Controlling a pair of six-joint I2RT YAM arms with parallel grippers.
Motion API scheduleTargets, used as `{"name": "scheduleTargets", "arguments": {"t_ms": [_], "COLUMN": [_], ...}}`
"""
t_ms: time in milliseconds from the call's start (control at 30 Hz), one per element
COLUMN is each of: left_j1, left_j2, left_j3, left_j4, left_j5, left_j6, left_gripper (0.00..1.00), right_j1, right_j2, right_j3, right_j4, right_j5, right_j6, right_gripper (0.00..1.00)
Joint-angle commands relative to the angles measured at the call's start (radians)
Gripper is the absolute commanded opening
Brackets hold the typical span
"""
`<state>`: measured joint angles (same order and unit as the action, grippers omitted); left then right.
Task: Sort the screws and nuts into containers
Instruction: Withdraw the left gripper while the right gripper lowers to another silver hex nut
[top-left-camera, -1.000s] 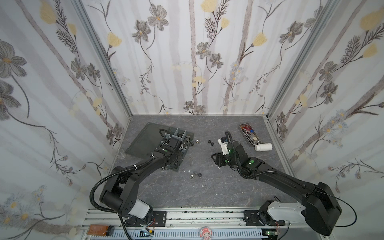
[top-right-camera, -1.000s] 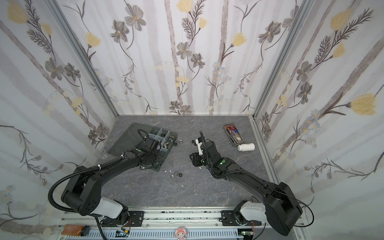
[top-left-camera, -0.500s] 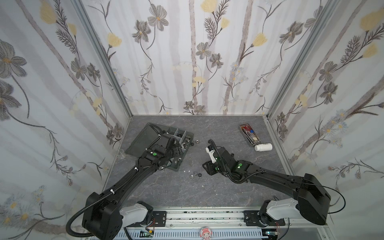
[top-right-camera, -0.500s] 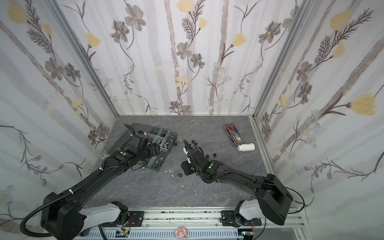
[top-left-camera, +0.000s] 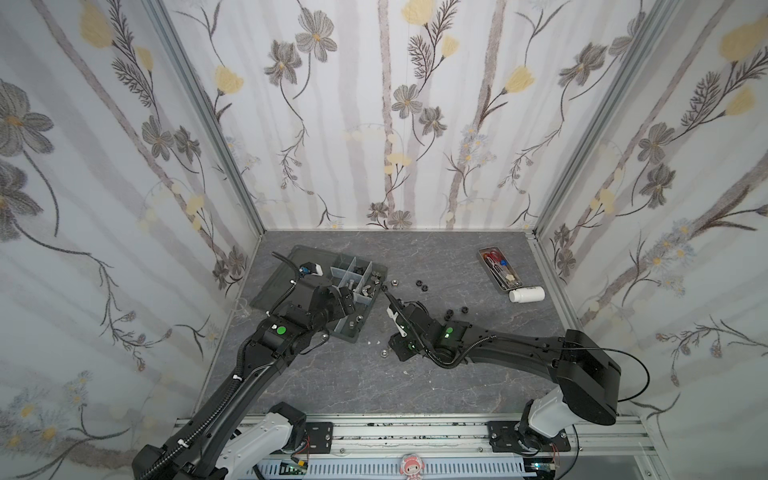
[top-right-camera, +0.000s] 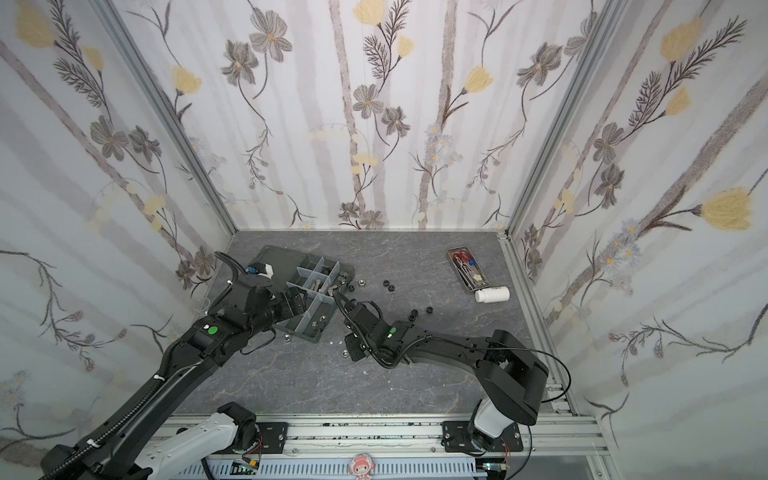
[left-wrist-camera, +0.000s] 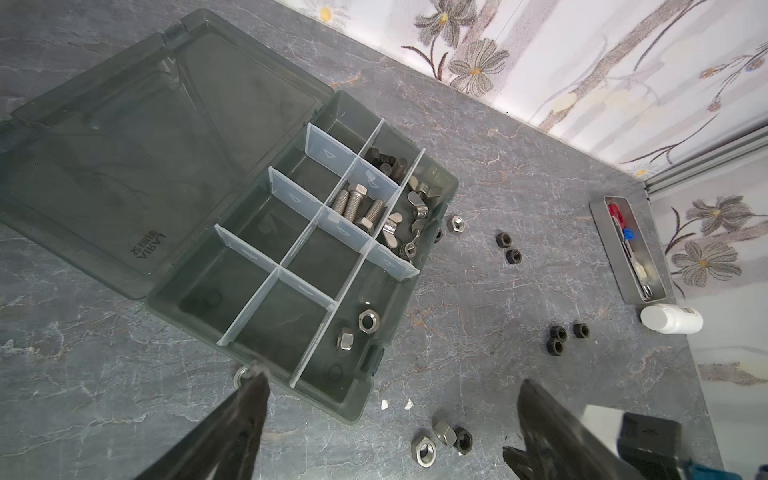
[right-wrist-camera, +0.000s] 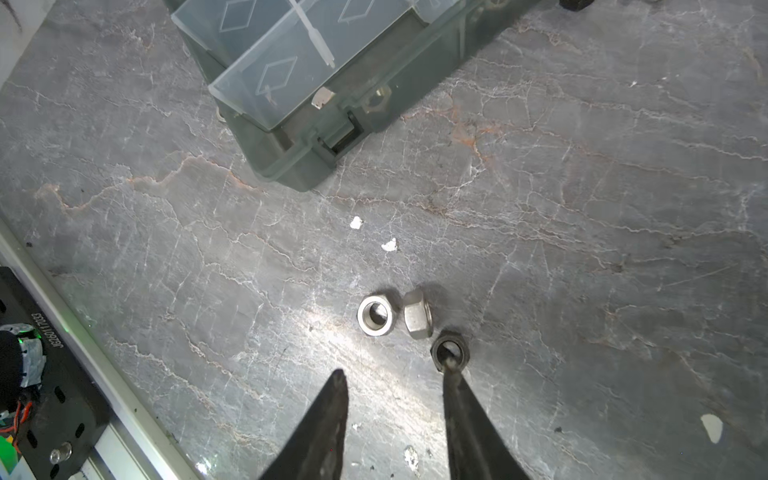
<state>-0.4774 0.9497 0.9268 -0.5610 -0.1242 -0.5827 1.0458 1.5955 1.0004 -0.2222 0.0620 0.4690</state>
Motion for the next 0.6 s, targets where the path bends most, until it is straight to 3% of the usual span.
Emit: {"name": "scheduleTargets", "arguments": {"t_ms": [0, 567], "left_j1": [0.003, 0.016], "left_j2": [-0.020, -0.071], "left_j3": [0.015, 0.016], "left_j4": [-0.030, -0.055], "left_j5": [-0.030, -0.051], "left_j6": [-0.003, -0.002], "left_gripper": [0.94, 0.97], "right_j1": [0.002, 0.000], "right_j2": [0.037, 0.185], "right_j3": [0.022, 0.119], "right_j4": [-0.022, -0.071], "right_j5": [0.028, 0.040], "right_j6": [-0.011, -0.050], "right_gripper": [0.39, 0.38]}}
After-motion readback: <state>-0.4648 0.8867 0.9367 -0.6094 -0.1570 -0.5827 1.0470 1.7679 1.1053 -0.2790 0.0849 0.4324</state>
